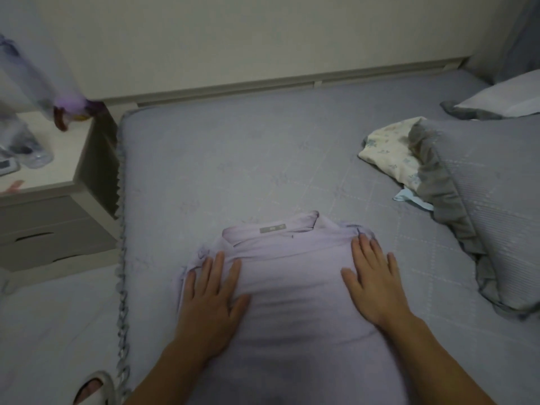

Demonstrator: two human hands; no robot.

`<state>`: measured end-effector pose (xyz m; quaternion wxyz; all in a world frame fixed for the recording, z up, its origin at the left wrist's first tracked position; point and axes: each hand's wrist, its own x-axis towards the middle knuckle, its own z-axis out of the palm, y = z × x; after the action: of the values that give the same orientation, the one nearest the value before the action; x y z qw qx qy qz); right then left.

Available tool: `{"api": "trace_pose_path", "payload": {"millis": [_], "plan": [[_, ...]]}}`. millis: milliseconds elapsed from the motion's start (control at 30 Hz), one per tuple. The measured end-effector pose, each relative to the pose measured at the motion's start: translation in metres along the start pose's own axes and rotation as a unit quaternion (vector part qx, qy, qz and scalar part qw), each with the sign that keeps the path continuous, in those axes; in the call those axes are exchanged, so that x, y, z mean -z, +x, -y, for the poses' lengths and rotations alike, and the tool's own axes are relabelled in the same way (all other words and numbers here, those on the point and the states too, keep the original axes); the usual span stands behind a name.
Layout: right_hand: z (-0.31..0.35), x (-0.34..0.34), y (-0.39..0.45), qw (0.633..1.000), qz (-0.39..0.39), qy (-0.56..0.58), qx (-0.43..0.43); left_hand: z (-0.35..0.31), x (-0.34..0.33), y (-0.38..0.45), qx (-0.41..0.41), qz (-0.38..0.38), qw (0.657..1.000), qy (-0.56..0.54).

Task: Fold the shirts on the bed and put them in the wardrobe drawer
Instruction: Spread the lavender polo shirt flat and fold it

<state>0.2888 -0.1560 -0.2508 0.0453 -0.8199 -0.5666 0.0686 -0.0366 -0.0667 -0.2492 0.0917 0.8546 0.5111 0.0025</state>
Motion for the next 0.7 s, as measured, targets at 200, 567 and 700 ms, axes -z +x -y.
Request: {"api": "trace_pose_path", "payload": {"millis": [200, 567, 700], "plan": [[-0.006, 0.026, -0.02, 0.994, 0.001, 0.108, 0.016, -0.013, 0.027, -0.03, -0.023, 0.029, 0.998, -0.051], [-0.067, 0.019, -0.18, 0.96, -0.033, 0.146, 0.236, -0.035, 0.021, -0.168, -0.124, 0.142, 0.981, 0.045], [-0.058, 0.02, -0.173, 0.956, -0.039, 0.073, 0.28, -0.061, 0.027, -0.179, -0.107, 0.164, 0.979, 0.052]]}}
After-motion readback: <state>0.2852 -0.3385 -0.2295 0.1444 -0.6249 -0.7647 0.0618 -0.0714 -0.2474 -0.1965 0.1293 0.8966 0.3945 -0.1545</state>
